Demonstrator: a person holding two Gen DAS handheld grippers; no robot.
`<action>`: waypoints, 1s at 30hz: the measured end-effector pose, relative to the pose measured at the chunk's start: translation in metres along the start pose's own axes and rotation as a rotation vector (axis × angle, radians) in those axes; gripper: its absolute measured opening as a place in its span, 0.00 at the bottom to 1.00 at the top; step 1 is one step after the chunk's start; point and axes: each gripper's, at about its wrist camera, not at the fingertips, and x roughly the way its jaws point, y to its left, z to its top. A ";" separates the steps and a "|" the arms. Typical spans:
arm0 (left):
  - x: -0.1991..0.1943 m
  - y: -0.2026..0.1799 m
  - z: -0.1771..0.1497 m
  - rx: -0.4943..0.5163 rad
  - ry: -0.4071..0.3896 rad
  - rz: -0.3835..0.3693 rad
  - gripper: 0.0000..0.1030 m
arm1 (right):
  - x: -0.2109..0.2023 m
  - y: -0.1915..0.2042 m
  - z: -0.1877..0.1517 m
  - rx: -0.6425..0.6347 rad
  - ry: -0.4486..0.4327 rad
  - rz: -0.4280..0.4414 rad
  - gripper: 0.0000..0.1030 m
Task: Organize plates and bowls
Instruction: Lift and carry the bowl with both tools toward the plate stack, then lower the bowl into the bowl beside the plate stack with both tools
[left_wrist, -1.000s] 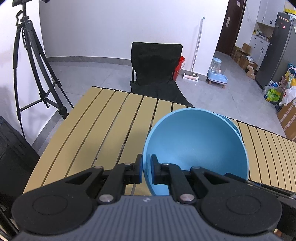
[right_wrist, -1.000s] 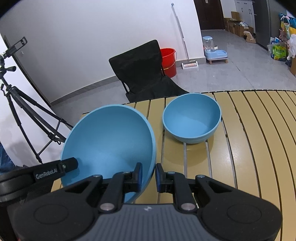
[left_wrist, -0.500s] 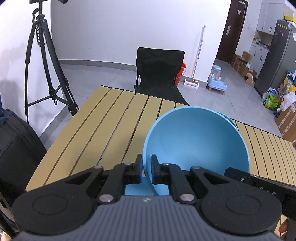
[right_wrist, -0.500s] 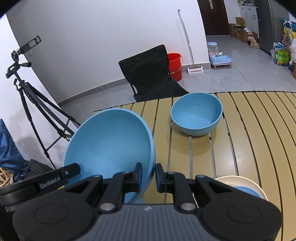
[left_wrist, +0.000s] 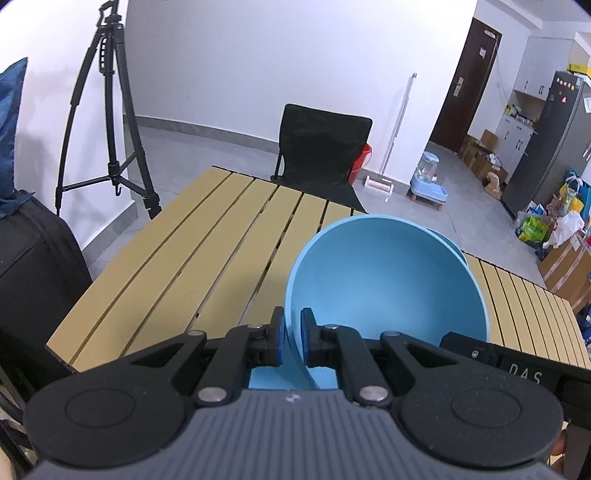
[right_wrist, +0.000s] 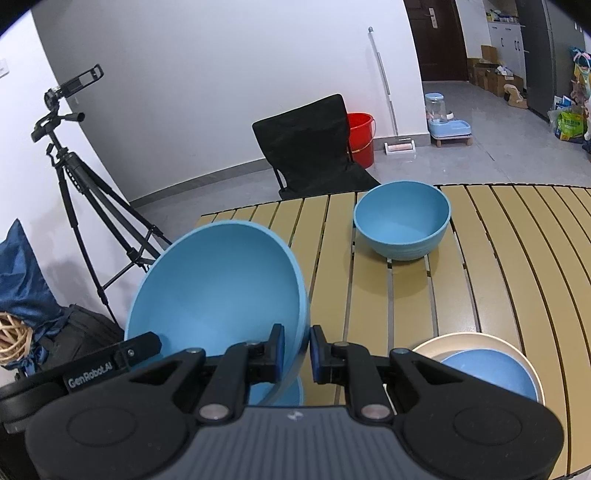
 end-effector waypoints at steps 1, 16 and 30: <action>-0.002 0.001 -0.002 -0.005 -0.003 0.001 0.09 | 0.000 0.002 -0.002 -0.006 -0.001 -0.001 0.13; 0.000 0.028 -0.026 -0.056 0.006 0.013 0.09 | 0.020 0.021 -0.026 -0.048 0.045 0.022 0.13; 0.024 0.035 -0.042 -0.040 0.068 0.037 0.09 | 0.052 0.025 -0.043 -0.090 0.102 -0.024 0.12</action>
